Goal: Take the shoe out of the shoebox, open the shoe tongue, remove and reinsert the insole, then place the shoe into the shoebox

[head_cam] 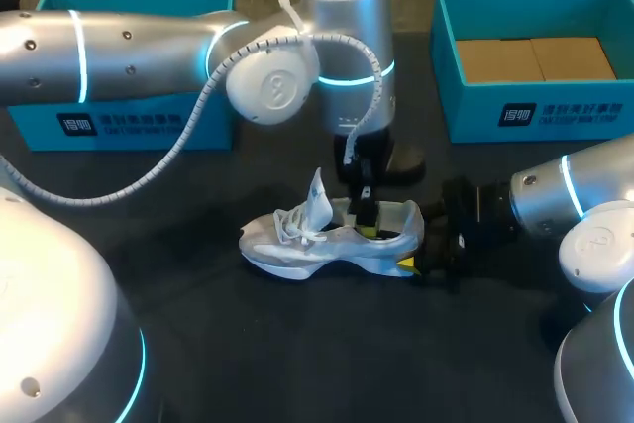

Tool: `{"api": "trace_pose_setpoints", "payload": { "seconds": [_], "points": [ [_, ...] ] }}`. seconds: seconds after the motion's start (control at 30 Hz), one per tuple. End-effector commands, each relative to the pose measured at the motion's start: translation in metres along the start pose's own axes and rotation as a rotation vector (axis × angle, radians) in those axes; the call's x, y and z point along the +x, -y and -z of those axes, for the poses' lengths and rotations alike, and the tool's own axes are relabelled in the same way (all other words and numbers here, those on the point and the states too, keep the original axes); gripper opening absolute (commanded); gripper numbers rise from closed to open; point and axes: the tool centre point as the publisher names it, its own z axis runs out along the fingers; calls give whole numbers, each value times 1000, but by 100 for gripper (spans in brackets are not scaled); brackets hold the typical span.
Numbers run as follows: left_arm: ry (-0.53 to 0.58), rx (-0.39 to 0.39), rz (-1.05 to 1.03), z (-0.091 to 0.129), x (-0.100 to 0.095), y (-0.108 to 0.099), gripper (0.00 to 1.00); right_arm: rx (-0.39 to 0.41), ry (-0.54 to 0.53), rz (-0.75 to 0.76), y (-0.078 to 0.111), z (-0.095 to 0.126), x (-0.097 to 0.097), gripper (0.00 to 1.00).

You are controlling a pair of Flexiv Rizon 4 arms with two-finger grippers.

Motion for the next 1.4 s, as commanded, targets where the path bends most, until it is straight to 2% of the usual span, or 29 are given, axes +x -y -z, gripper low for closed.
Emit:
{"api": "trace_pose_setpoints", "payload": {
  "seconds": [0.03,0.27,0.3,0.37,0.43,0.47,0.5,0.57,0.77,0.9,1.0,1.07,1.2,1.4],
  "points": [
    [-28,-4,1,-8,-5,0,0,2,2,0,1,-4,1,0],
    [-56,13,-12,-16,-4,0,0,2,2,0,1,-4,1,0],
    [-59,14,-17,-15,-3,0,2,2,2,0,1,-4,1,0],
    [-75,19,-35,-16,-1,1,13,2,2,0,1,-4,1,0],
    [-72,9,-34,-16,0,0,14,2,2,0,1,-4,1,0],
    [-73,10,-36,-16,0,0,18,2,2,0,1,-4,1,0],
    [-73,9,-36,-16,0,0,27,2,2,0,1,-4,1,0],
    [-72,8,-37,-16,0,0,26,2,2,0,1,-4,1,0],
    [-75,4,-44,-26,-4,-2,34,2,2,0,1,-4,1,0],
    [-68,13,-47,-33,-7,-4,32,2,2,0,1,-4,1,0],
    [-37,23,-33,-38,-8,-6,34,2,2,0,1,-4,1,0],
    [-20,26,-28,-40,-11,-7,31,2,2,0,1,-4,1,0],
    [42,17,-37,-44,-14,-9,31,2,2,0,1,-4,1,0],
    [77,9,-30,-52,-20,-13,39,2,2,0,1,-4,1,0]
  ]
}}
